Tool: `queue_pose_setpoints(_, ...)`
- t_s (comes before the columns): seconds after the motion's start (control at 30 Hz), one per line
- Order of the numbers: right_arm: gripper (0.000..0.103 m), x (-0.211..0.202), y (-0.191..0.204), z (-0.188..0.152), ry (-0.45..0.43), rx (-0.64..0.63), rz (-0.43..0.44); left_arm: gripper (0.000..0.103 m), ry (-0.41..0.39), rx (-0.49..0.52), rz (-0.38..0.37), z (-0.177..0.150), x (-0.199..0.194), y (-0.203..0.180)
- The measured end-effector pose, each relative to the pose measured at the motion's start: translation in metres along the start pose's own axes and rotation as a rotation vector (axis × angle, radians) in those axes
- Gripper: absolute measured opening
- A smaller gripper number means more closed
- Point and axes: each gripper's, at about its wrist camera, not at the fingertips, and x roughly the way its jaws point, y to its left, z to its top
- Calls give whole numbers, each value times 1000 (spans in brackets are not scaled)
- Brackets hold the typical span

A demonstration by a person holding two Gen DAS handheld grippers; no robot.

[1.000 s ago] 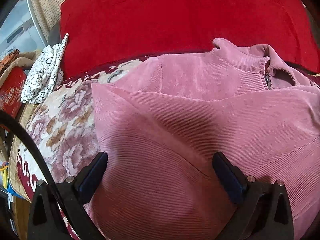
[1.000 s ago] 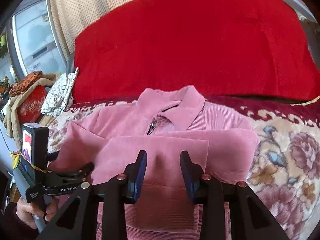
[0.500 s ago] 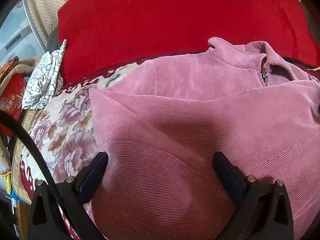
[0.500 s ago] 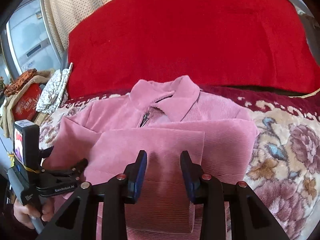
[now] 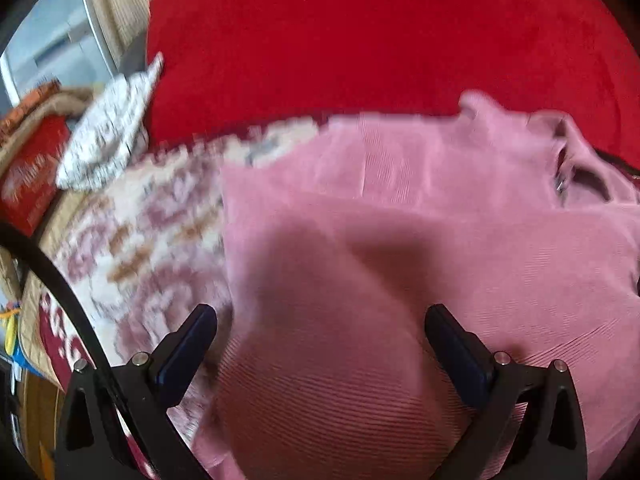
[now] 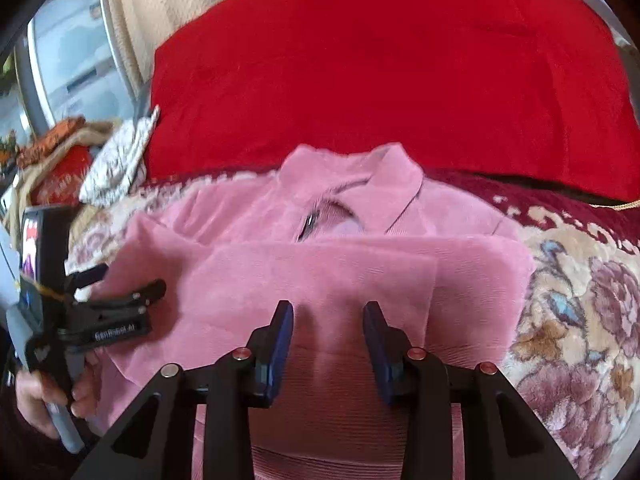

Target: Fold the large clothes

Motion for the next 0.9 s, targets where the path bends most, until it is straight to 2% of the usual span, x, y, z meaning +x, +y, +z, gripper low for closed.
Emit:
queue_pose_setpoints(0.07, 41, 6, 2, 1, 4, -25, -24, 103, 16, -23, -25, 0, 3, 3)
queue_pose_setpoints(0.1, 45, 5, 3, 1, 5, -29, -24, 103, 15, -24, -28, 0, 2, 3)
queue_pose_setpoints(0.17, 48, 2, 1, 2, 2, -9, -1, 103, 13, -17, -23, 0, 2, 2)
queue_pose_setpoints(0.27, 48, -2, -5, 3, -14, 23, 20, 103, -6, 1, -14, 2, -3, -2)
queue_pose_setpoints(0.5, 48, -8, -8, 3, -44, 41, 10, 103, -73, 66, -8, 0, -16, -15)
queue_pose_setpoints(0.6, 48, 4, -5, 0, 5, 16, -36, 103, -55, 117, 14, -2, -12, -25)
queue_pose_setpoints(0.67, 48, 5, -4, 0, 2, -3, -61, 103, -64, 126, 23, -2, -13, -27)
queue_pose_setpoints(0.9, 48, -2, -14, 2, -15, 46, -30, 103, -64, 105, 13, -2, -15, -23)
